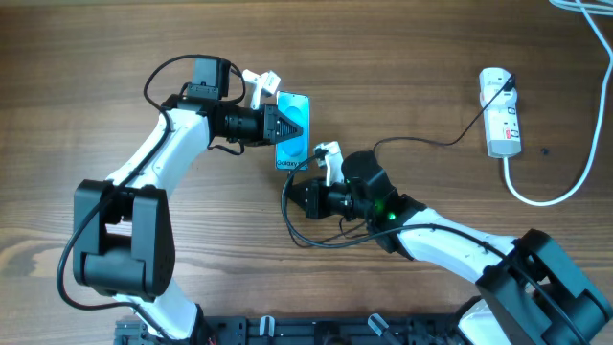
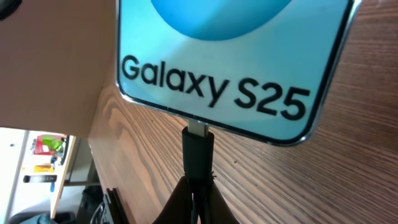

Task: Plug charger to phone and switch on socket
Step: 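Align the connector tip with the phone's port, left gripper holding phone, then push the connector up into the phone's bottom port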

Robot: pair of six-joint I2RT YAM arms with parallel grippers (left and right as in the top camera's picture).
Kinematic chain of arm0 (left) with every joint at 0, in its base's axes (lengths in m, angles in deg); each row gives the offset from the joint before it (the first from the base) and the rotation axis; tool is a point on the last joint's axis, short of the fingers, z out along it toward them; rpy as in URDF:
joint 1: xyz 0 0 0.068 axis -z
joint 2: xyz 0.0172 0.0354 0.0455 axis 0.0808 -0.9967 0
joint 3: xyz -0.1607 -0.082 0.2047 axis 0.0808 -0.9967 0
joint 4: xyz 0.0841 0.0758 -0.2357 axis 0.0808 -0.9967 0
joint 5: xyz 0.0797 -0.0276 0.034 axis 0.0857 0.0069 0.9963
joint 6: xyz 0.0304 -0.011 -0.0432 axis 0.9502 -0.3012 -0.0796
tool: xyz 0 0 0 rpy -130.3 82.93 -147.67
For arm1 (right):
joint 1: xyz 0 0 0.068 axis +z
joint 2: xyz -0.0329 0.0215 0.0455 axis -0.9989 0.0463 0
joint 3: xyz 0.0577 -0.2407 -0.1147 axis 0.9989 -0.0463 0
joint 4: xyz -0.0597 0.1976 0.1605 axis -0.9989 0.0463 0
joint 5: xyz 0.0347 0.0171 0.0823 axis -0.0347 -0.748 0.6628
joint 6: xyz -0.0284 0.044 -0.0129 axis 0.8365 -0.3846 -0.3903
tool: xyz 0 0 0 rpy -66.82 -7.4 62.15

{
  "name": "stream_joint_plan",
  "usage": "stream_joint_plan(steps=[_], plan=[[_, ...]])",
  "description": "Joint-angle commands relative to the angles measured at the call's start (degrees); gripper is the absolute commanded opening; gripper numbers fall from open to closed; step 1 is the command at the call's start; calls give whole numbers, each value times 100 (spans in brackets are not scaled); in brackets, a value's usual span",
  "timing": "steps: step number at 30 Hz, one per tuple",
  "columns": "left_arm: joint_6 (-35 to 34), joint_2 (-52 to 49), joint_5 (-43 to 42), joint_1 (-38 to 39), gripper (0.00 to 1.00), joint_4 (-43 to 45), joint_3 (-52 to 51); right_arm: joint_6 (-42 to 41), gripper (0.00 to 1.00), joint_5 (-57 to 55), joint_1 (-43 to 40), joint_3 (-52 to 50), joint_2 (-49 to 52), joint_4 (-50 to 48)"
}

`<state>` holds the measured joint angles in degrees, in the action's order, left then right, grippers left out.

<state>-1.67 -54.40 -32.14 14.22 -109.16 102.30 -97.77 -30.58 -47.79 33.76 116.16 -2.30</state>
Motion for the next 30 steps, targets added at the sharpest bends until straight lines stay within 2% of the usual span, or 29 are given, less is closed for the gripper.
stream_joint_plan(steps=[1,30], plan=[[50,15,-155,-4,4,0,13,-149,4,-101,13,-35,22,-153],[334,15,39,-4,4,-7,13,-299,4,-109,13,-35,22,-136]])
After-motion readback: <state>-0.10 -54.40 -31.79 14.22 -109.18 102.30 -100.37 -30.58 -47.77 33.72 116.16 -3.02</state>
